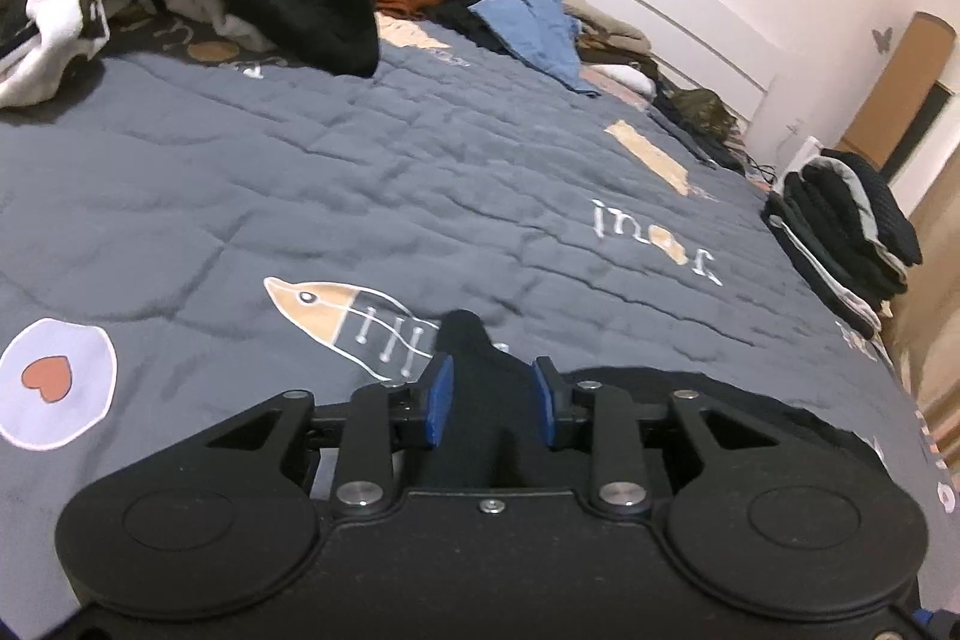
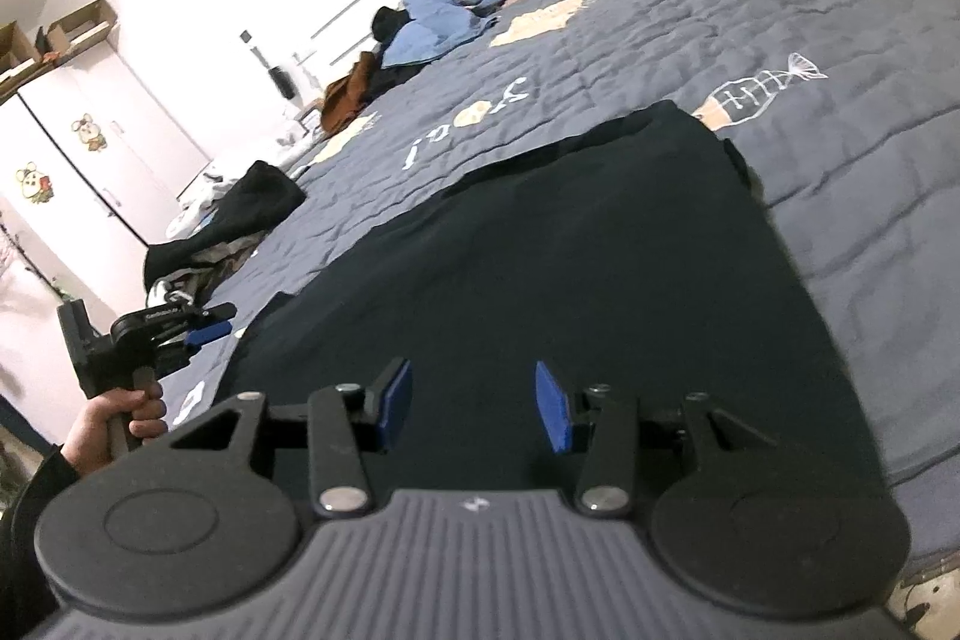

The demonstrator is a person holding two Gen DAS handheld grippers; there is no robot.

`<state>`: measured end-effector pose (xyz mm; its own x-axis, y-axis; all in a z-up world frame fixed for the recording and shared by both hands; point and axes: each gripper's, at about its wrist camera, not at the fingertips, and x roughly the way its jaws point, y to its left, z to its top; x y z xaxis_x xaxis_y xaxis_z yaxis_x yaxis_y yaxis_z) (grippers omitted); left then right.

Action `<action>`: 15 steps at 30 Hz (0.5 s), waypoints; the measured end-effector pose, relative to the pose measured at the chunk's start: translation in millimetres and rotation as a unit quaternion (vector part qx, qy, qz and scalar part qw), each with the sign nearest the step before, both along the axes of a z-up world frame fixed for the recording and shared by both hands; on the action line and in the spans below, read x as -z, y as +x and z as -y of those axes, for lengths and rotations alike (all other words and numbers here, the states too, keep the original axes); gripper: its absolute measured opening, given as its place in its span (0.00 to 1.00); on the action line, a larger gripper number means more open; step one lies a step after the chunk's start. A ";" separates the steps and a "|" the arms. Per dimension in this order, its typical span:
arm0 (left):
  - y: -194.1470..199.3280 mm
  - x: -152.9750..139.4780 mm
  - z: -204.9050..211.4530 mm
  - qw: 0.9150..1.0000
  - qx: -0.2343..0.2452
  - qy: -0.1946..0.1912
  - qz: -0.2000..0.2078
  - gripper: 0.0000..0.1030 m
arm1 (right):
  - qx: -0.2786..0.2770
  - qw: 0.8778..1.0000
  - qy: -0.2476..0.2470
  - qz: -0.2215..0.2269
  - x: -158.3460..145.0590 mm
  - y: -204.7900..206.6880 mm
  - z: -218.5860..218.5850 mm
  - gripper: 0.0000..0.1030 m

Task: Fold clothes

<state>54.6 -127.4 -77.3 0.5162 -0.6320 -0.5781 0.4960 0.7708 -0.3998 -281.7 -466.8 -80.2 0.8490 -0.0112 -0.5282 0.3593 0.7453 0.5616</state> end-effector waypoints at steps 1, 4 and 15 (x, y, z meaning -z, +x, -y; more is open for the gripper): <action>-4.7 -2.4 0.5 1.000 0.003 0.002 0.003 0.28 | -0.006 1.000 0.001 0.000 -1.0 0.3 -2.0 0.44; -20.8 -5.1 1.5 1.000 0.000 0.015 0.007 0.32 | -0.025 1.000 0.001 0.000 -4.0 1.7 -9.8 0.44; -82.2 -14.2 -4.4 0.999 0.021 0.032 0.009 0.44 | -0.069 0.998 0.000 0.007 -15.4 3.5 -34.0 0.44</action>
